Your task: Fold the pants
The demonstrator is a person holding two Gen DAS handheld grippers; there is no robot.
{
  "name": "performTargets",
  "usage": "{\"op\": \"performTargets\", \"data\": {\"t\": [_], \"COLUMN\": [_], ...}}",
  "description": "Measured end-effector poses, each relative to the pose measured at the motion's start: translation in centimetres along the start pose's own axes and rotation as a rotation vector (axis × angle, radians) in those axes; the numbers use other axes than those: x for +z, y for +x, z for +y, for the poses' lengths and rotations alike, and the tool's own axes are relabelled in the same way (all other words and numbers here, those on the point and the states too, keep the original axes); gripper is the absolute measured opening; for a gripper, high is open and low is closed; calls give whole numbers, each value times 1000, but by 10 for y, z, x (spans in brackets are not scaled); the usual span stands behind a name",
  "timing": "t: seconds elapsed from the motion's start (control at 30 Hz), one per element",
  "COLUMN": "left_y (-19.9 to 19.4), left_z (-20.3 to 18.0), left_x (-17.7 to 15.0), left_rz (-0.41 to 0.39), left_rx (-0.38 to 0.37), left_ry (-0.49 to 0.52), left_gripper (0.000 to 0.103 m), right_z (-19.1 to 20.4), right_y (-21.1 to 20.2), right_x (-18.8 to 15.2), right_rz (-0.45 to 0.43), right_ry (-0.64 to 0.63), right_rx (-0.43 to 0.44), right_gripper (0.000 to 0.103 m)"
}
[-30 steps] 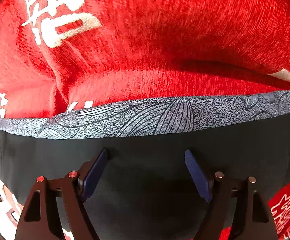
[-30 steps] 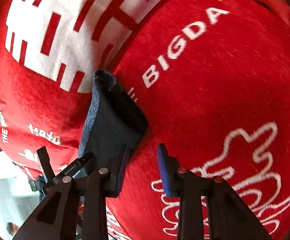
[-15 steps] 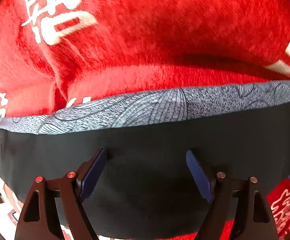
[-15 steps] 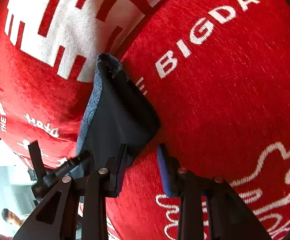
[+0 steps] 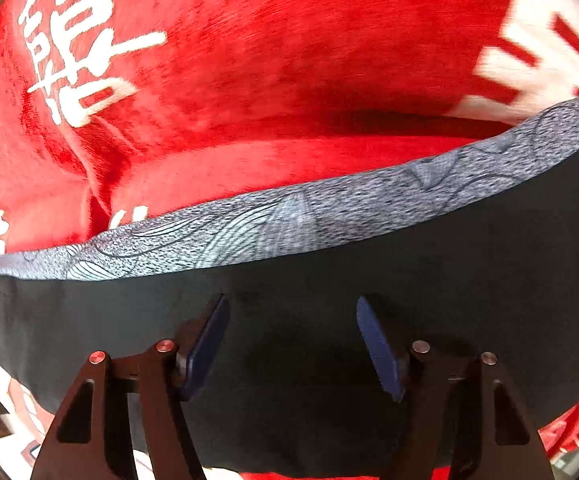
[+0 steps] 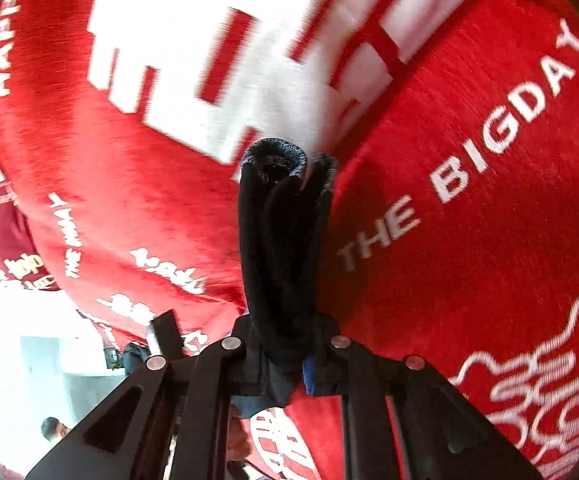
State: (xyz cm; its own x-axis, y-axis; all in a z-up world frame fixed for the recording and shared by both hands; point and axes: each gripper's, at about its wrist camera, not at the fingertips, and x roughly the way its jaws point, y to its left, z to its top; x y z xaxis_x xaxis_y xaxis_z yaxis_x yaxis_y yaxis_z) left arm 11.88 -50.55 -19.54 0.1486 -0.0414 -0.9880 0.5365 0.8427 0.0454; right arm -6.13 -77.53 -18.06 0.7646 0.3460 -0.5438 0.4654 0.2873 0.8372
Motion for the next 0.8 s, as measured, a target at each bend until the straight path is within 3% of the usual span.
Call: {"op": "performTargets", "data": {"t": [0.13, 0.23, 0.3, 0.37, 0.43, 0.53, 0.63, 0.73, 0.8], "left_y": [-14, 16, 18, 18, 8, -12, -23, -23, -17], "left_z": [-32, -43, -34, -24, -6, 37, 88, 120, 138], "left_x": [-10, -19, -16, -10, -8, -8, -6, -6, 2], "left_rz": [-48, 20, -23, 17, 8, -28, -42, -53, -44], "left_rx": [-20, -6, -6, -33, 3, 47, 87, 108, 90], "left_ry": [68, 82, 40, 41, 34, 16, -8, 45, 137], "left_gripper": [69, 70, 84, 84, 84, 84, 84, 84, 84], "right_z": [-5, -40, -62, -73, -71, -52, -5, 54, 95], "right_y": [-22, -16, -2, -1, -18, -55, -49, 11, 68], "right_x": [-14, -15, -13, -12, -14, -20, -22, -29, -41], "right_rz": [-34, 2, 53, 68, 14, -81, -42, 138, 264], "right_ry": [17, 40, 42, 82, 108, 95, -74, -339, -570], "right_rx": [-29, -151, -277, -307, -350, -453, -454, -364, -330], "right_gripper": [14, 14, 19, 29, 37, 38, 39, 39, 39]}}
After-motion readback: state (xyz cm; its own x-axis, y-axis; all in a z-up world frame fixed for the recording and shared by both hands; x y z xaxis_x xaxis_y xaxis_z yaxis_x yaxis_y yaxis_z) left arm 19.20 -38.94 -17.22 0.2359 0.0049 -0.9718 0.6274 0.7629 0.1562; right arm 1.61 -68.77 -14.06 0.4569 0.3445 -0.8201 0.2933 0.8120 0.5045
